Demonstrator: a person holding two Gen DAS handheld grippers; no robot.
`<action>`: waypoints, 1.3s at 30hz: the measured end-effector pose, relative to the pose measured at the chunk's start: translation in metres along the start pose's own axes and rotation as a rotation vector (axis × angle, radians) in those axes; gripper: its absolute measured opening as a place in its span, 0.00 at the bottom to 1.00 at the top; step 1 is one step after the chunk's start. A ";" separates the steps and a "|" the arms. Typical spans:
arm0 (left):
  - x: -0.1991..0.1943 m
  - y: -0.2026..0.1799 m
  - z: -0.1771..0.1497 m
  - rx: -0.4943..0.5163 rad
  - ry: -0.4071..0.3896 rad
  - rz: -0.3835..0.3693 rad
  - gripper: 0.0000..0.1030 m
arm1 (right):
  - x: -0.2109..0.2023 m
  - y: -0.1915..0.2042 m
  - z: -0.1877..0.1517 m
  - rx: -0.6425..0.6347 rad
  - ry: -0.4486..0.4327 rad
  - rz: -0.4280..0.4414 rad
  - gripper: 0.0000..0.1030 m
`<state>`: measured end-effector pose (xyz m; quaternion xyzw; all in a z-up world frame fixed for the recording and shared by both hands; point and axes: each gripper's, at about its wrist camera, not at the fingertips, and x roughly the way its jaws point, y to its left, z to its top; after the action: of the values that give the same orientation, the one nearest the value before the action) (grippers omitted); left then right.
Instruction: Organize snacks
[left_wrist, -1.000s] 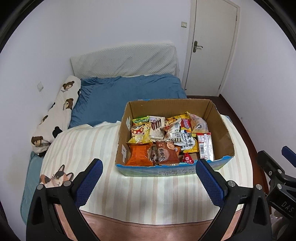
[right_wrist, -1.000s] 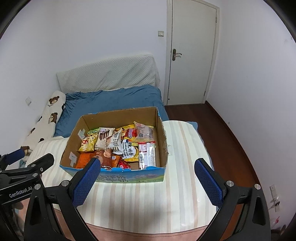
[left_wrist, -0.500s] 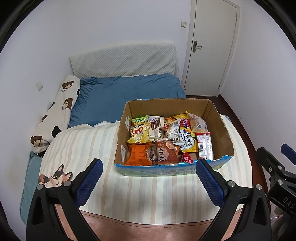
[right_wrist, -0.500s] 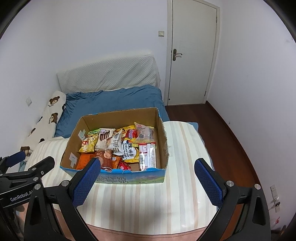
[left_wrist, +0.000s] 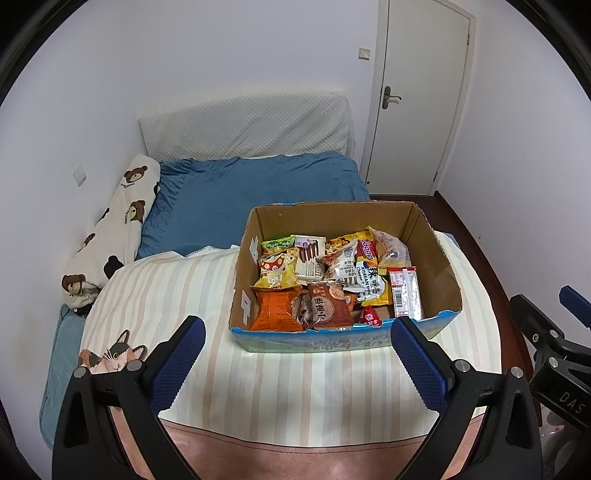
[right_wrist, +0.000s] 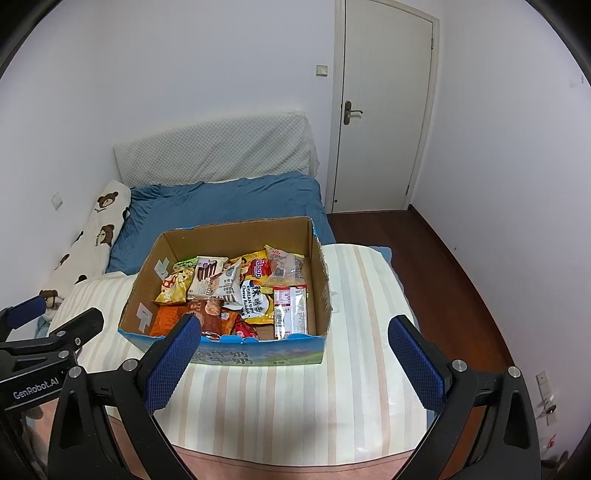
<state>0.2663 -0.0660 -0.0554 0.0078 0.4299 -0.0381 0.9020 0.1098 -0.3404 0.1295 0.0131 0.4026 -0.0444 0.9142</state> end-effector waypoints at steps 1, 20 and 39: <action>0.000 0.000 0.000 0.001 -0.001 0.001 1.00 | -0.001 0.000 0.000 0.001 -0.001 -0.001 1.00; -0.006 -0.001 0.002 0.002 -0.005 -0.008 1.00 | -0.005 -0.005 -0.001 0.015 -0.008 0.000 1.00; -0.008 -0.001 0.001 0.009 -0.011 -0.009 1.00 | -0.007 -0.006 -0.001 0.012 -0.012 0.007 1.00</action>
<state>0.2616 -0.0661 -0.0482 0.0097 0.4246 -0.0441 0.9042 0.1034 -0.3462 0.1341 0.0197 0.3969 -0.0436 0.9166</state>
